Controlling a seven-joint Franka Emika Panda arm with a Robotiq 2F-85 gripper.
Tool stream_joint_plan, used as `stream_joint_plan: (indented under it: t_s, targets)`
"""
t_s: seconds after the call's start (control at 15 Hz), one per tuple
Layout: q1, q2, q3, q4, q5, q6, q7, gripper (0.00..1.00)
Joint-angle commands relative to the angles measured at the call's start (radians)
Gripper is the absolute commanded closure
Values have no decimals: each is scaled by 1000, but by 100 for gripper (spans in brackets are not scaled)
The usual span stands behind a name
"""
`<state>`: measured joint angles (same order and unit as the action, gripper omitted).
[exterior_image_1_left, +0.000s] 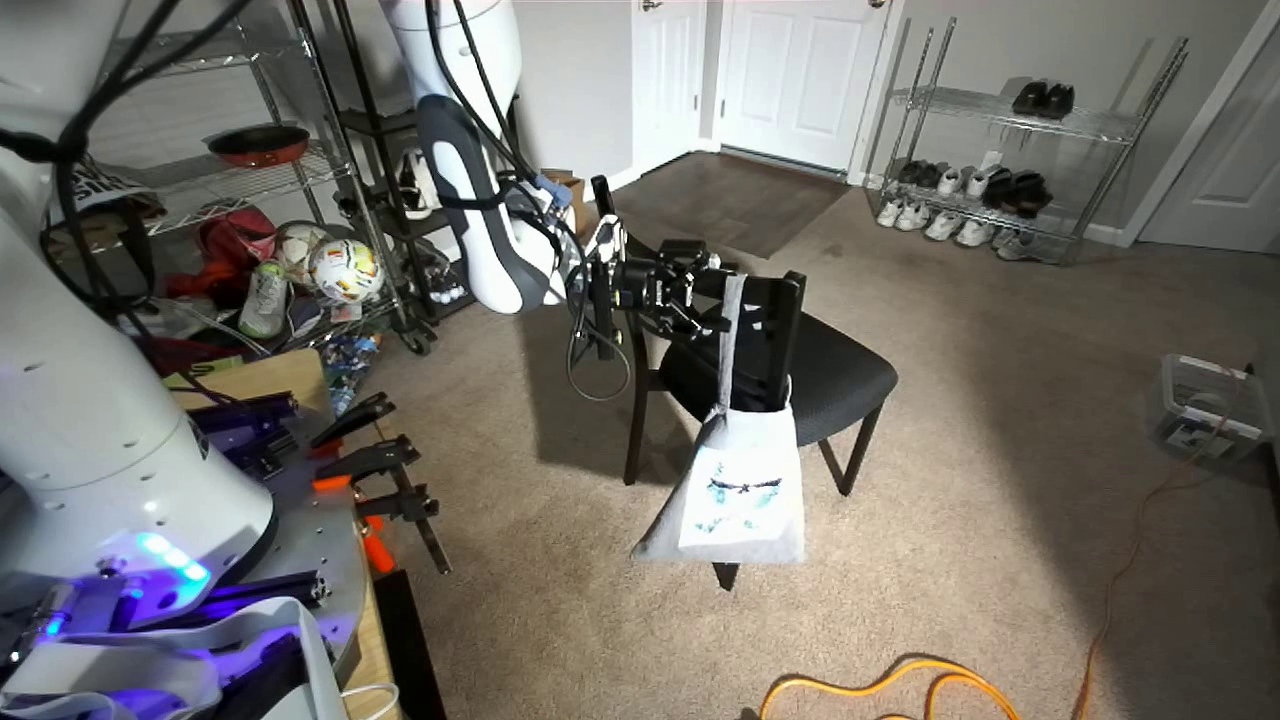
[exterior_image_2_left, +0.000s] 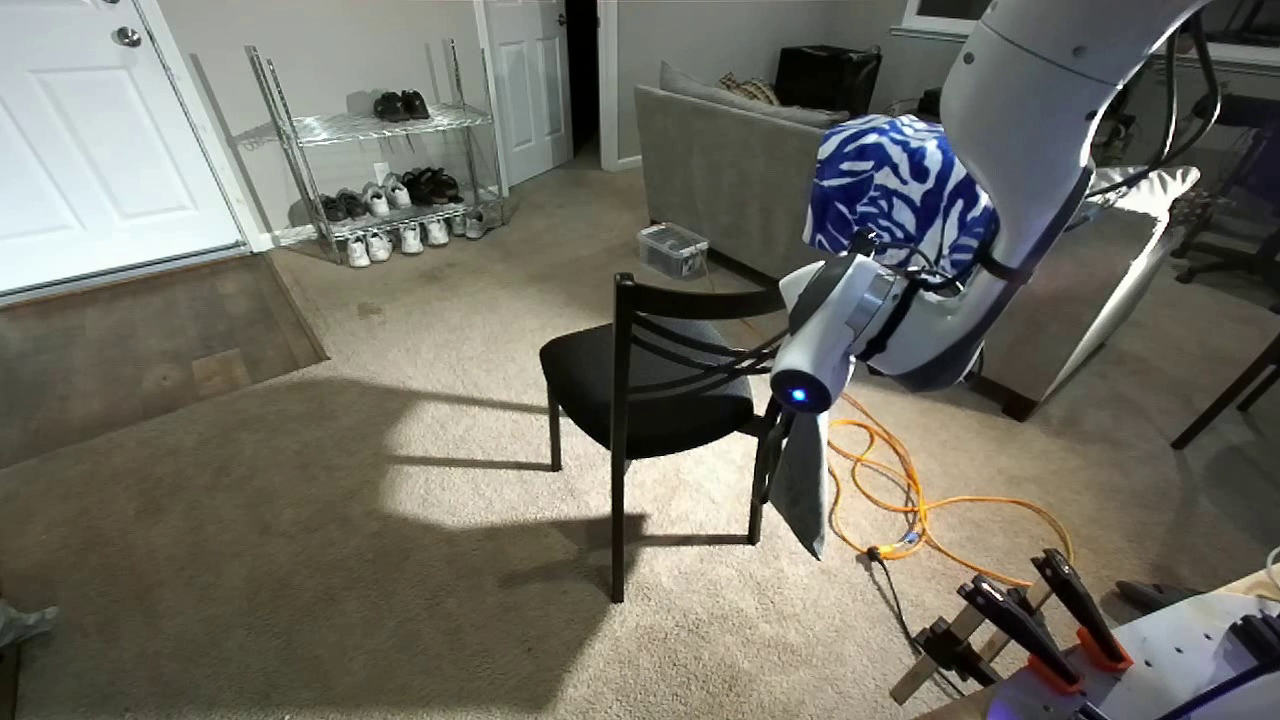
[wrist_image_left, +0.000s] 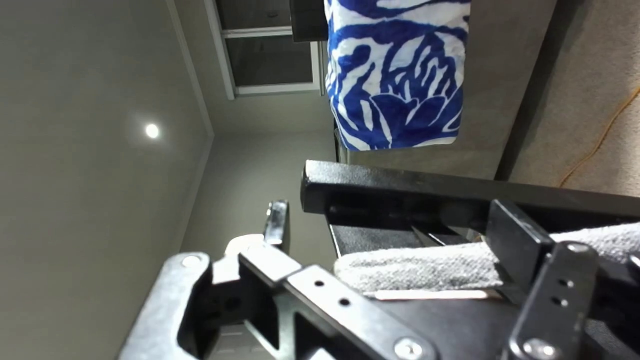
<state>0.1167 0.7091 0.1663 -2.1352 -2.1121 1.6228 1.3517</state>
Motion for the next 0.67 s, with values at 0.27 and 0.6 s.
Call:
stream_joint_plan:
  t_s: [0.27,0.6]
  targets:
    - [2,-8,24,-2,25,-10,-11,0]
    - [8,-8,40,3,27,-8,-12,0]
